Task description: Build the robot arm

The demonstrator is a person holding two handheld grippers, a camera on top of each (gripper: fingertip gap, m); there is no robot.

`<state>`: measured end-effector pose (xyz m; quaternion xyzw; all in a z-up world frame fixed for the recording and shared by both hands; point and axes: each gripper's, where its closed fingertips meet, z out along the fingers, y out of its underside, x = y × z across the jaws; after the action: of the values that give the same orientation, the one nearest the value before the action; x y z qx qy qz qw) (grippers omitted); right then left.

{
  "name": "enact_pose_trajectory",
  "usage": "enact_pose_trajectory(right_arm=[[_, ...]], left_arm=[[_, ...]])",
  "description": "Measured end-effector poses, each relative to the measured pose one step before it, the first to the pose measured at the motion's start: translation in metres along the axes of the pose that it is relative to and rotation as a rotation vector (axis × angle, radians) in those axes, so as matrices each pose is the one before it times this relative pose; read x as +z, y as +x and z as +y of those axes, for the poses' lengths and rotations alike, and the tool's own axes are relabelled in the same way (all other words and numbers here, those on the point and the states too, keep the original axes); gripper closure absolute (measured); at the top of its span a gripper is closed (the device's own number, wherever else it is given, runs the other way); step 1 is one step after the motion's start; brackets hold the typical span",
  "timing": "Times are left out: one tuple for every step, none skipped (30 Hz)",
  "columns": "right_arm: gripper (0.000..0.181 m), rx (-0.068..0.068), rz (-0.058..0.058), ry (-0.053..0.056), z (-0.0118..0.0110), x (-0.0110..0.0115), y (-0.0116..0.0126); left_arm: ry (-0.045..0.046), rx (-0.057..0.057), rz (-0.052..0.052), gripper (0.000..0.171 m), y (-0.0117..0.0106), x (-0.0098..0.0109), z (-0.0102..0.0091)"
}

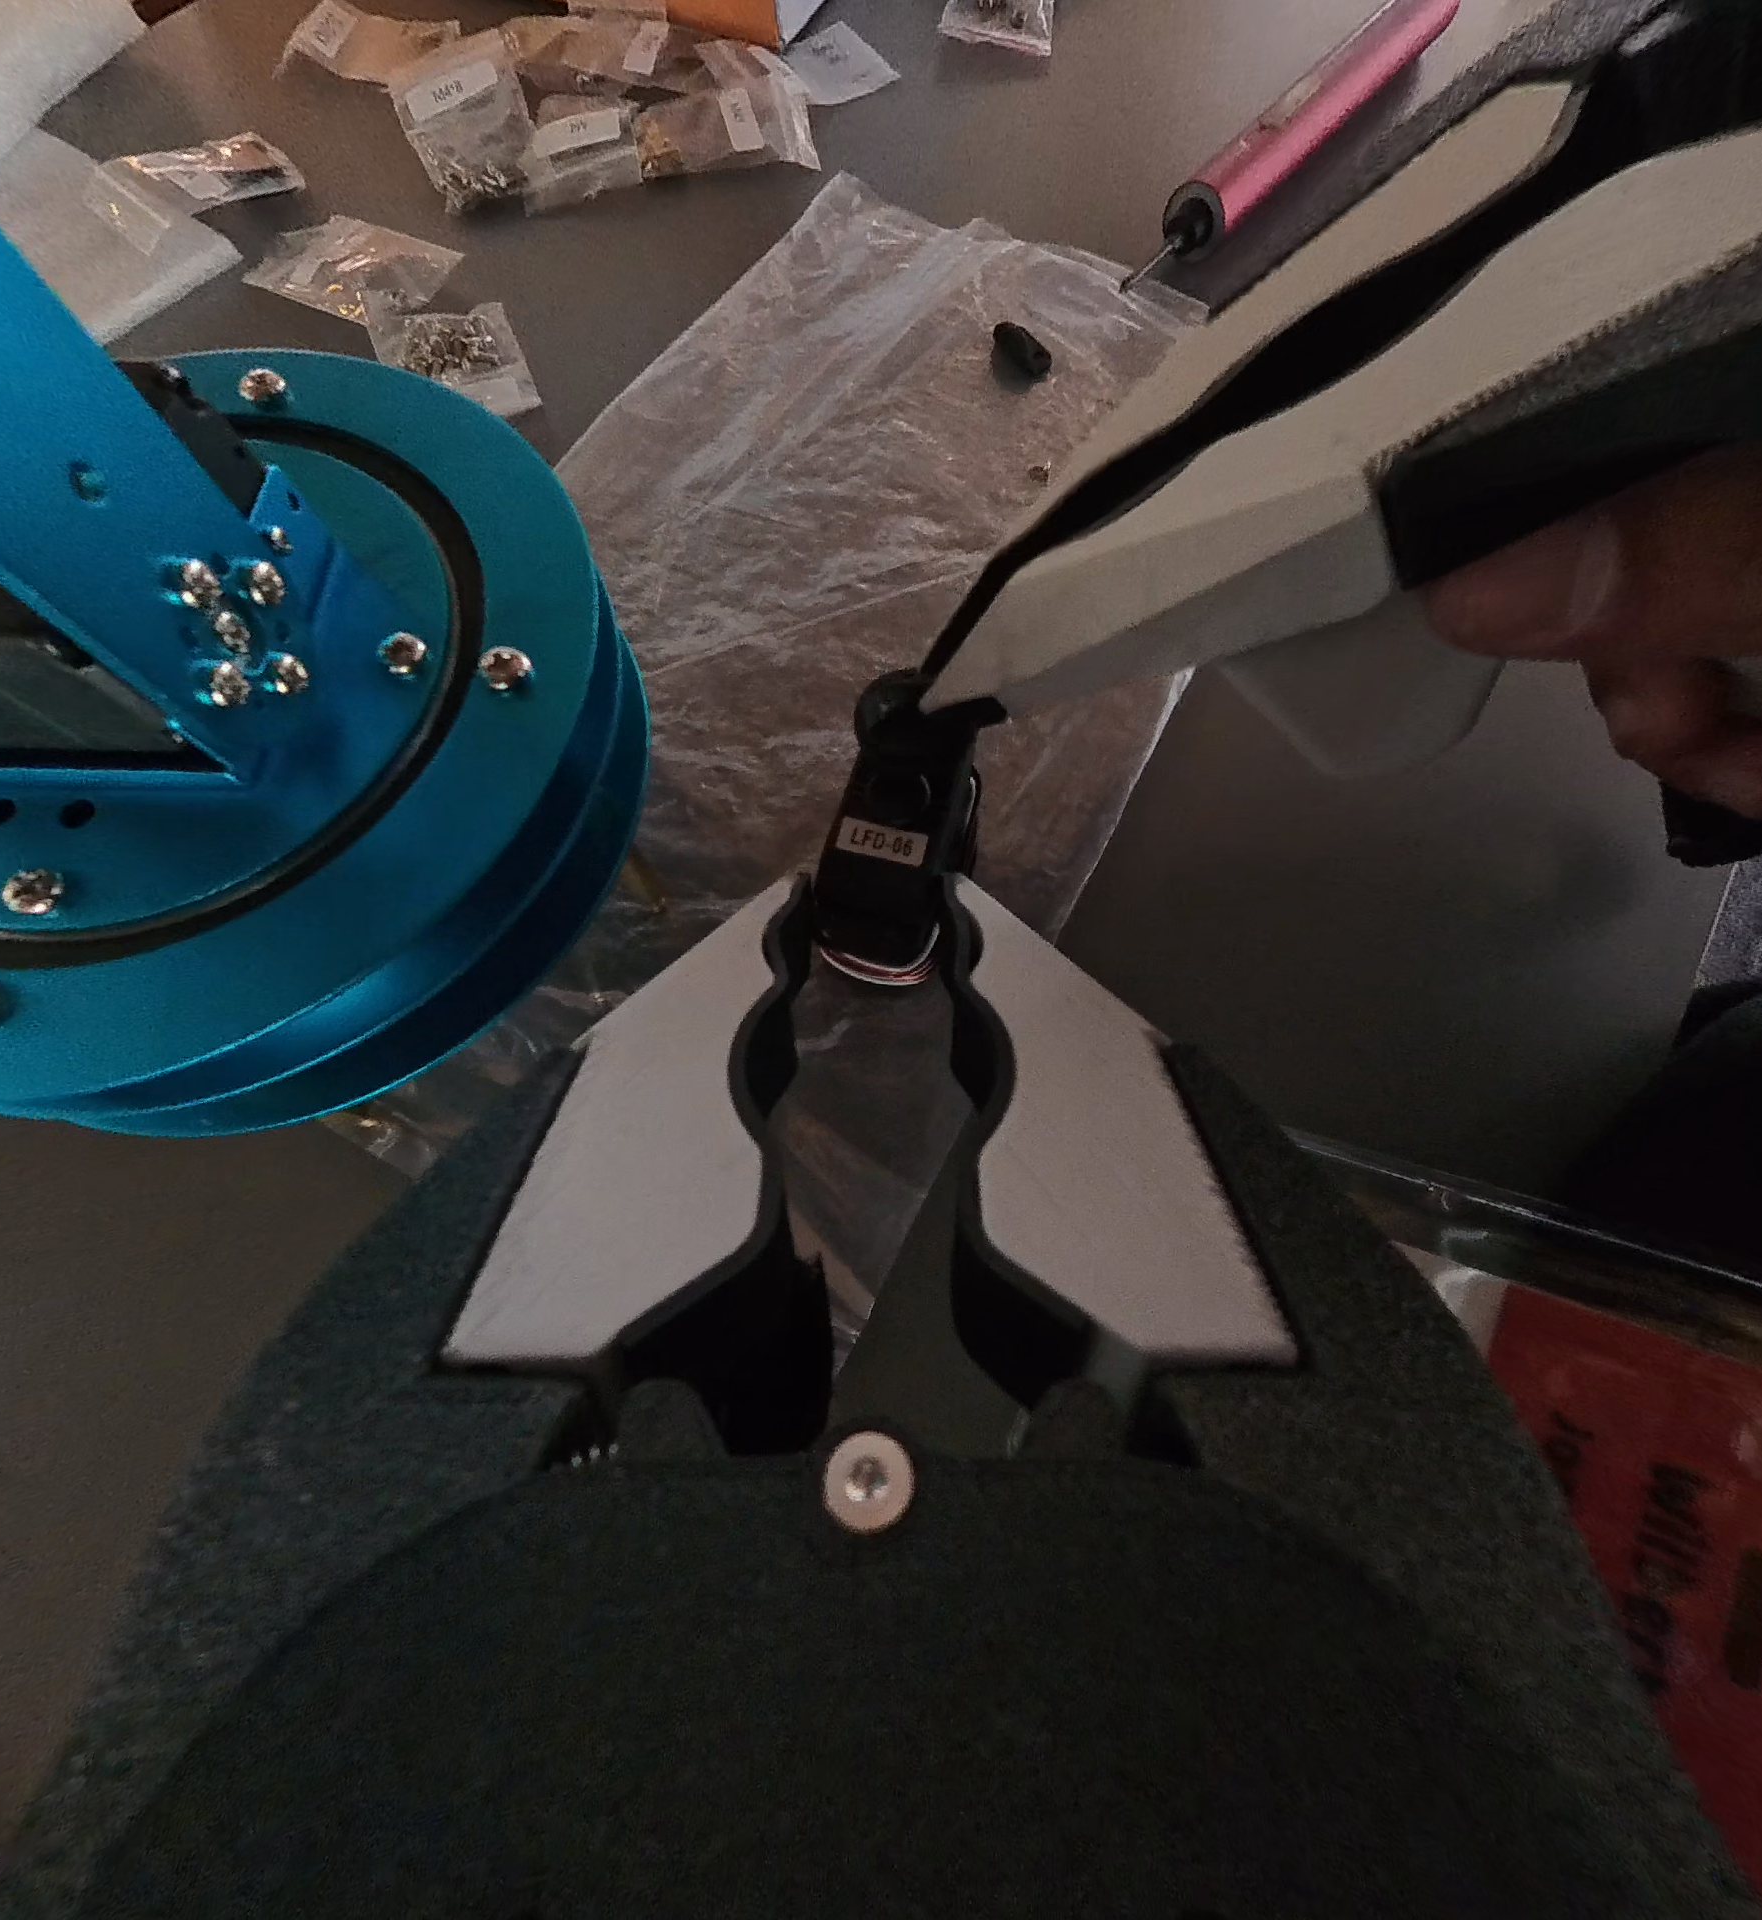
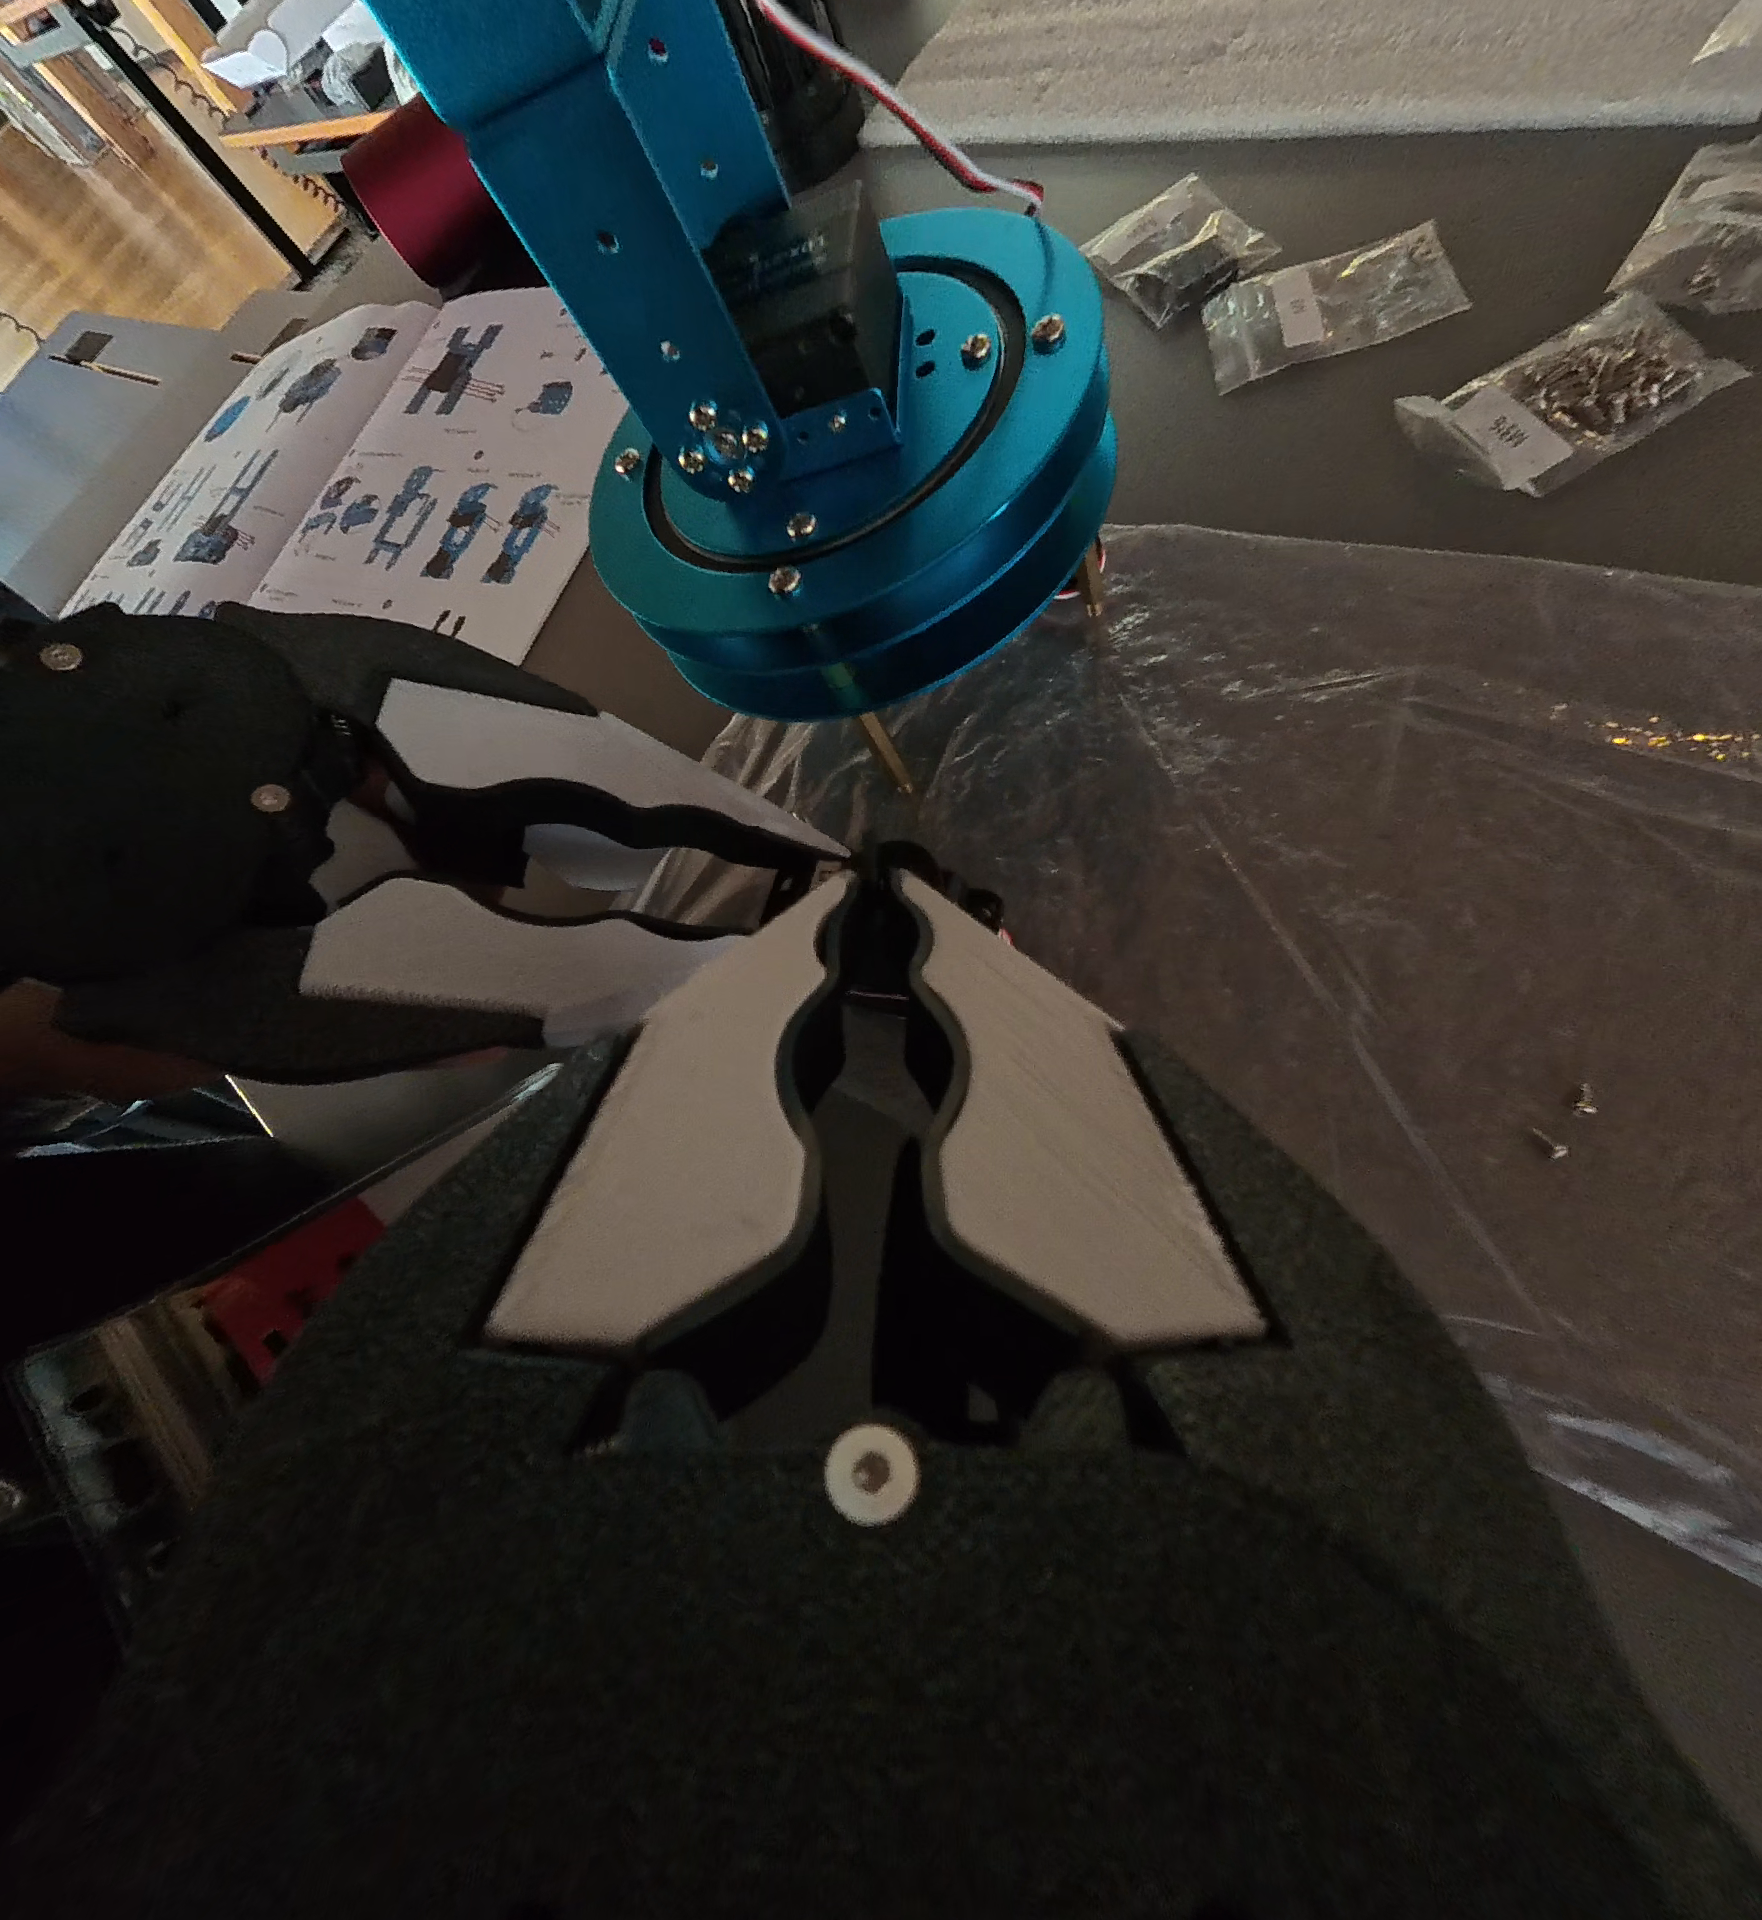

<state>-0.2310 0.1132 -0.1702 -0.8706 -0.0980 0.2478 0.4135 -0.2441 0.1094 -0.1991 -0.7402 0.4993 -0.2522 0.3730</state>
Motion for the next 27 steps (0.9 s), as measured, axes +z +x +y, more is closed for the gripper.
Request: enact_pose_trajectory(right_arm=[[0.179,-0.0004,0.0003,0.003,-0.00022,0.00018,-0.00005],[0.18,0.0002,-0.0011,0.002,-0.00006,0.0002,0.00012],[0.179,0.0039,-0.001,0.0007,-0.00011,-0.00019,0.00026],[0.178,0.0012,-0.0053,-0.0007,-0.00021,-0.00028,-0.0004],[0.174,0.0009,-0.0021,-0.0015,-0.00018,-0.0004,-0.0002],[0.174,0.001,0.0027,-0.0009,-0.00009,-0.00068,0.00027],[0.173,-0.0007,-0.0015,0.0024,-0.00052,-0.00088,-0.00045],[0.173,-0.0025,-0.0027,0.0016,-0.0002,-0.00104,-0.00078],[0.173,-0.0045,0.0024,-0.0019,0.00049,-0.00126,-0.00014],[0.172,-0.0076,0.0,-0.0012,0.00058,-0.00138,-0.0007],[0.173,-0.0082,0.0035,0.0011,0.00037,-0.0014,-0.00017],[0.173,-0.0075,0.0044,0.0012,0.00046,-0.00103,0.00025],[0.173,-0.0066,-0.007,0.0006,0.00045,-0.00065,-0.00126],[0.173,-0.0018,-0.002,-0.0015,0.00067,-0.00033,-0.00029],[0.173,-0.0002,0.0014,-0.0014,0.00075,-0.00036,0.00052],[0.173,-0.0001,-0.0086,0.0022,0.00023,-0.00044,-0.00061],[0.173,0.0009,-0.0133,0.0034,0.0001,-0.00014,-0.0012],[0.173,0.0019,-0.0021,0.003,0.00031,-0.00017,0.00053],[0.173,-0.0003,-0.0036,0.0033,0.00005,0.00004,0.00035],[0.172,-0.0005,-0.0077,0.0025,-0.00031,0.00026,-0.00039],[0.173,-0.0005,-0.0037,0.0035,-0.00067,0.00029,0.00015],[0.173,-0.0012,-0.0057,0.0017,-0.00052,0.00063,-0.00026],[0.173,-0.0002,-0.0093,-0.0025,0.00002,0.00098,-0.00076],[0.173,0.0005,-0.0041,-0.0054,0.00046,0.00105,0.0],[0.173,-0.0016,-0.0038,-0.0032,0.00018,0.00102,-0.00017],[0.173,-0.003,-0.0049,-0.001,-0.00013,0.00077,-0.00051],[0.173,-0.0053,-0.0052,-0.0015,-0.00023,0.00069,-0.00078]], left_arm=[[-0.00059,-0.0015,0.0026,0.149,0.00037,0.00005,0.00014],[0.00021,-0.0006,0.0052,0.148,0.00074,-0.00006,0.00003],[0.00088,-0.0004,-0.0006,0.148,-0.00009,-0.00001,-0.00007],[0.00053,0.0007,-0.0014,0.148,-0.00016,-0.00005,-0.00013],[0.00195,0.003,-0.0035,0.147,-0.00027,-0.00032,-0.00043],[0.00725,0.0048,-0.007,0.145,-0.00066,-0.00079,-0.00143],[0.00961,0.0055,-0.0077,0.144,-0.00075,-0.00133,-0.00214],[0.01098,0.0056,-0.0066,0.144,-0.00058,-0.00169,-0.00277],[0.01181,0.0039,-0.0059,0.143,-0.00062,-0.00174,-0.00306],[0.01439,0.0026,-0.003,0.143,-0.00013,-0.0019,-0.00358],[0.01873,0.0006,-0.0012,0.143,0.0,-0.00197,-0.00421],[0.01459,-0.0025,0.0046,0.144,0.00059,-0.00117,-0.00339],[0.00522,-0.005,0.0062,0.144,0.00072,-0.0002,-0.00202],[-0.00034,-0.0044,0.0003,0.146,-0.00045,0.00056,-0.00087],[-0.00132,0.0002,-0.0034,0.147,-0.00111,0.00087,-0.00038],[-0.00447,0.0058,0.0003,0.148,-0.00063,0.00081,0.00018],[-0.00506,0.0065,-0.0057,0.149,-0.0015,0.00057,0.00038],[-0.00335,0.0055,-0.0069,0.149,-0.00162,0.00027,0.00004],[-0.0018,0.0042,-0.0011,0.149,-0.00084,-0.0002,-0.00016],[-0.00251,-0.0011,-0.0036,0.15,-0.00108,-0.00004,0.00007],[-0.00367,-0.0038,-0.0029,0.15,-0.00116,0.00007,0.00024],[-0.00201,-0.0036,-0.0011,0.151,-0.00068,0.00025,0.00007],[-0.0019,-0.0022,0.0012,0.151,-0.00033,0.00036,0.00011],[-0.00335,0.0001,0.0005,0.151,-0.00014,0.00056,0.00033],[-0.00338,0.002,-0.0019,0.151,-0.00045,0.00073,0.00033],[0.00162,0.0,-0.0019,0.151,-0.00043,0.00034,-0.0006],[-0.00289,-0.0004,-0.003,0.151,-0.00067,0.00054,-0.00006]])
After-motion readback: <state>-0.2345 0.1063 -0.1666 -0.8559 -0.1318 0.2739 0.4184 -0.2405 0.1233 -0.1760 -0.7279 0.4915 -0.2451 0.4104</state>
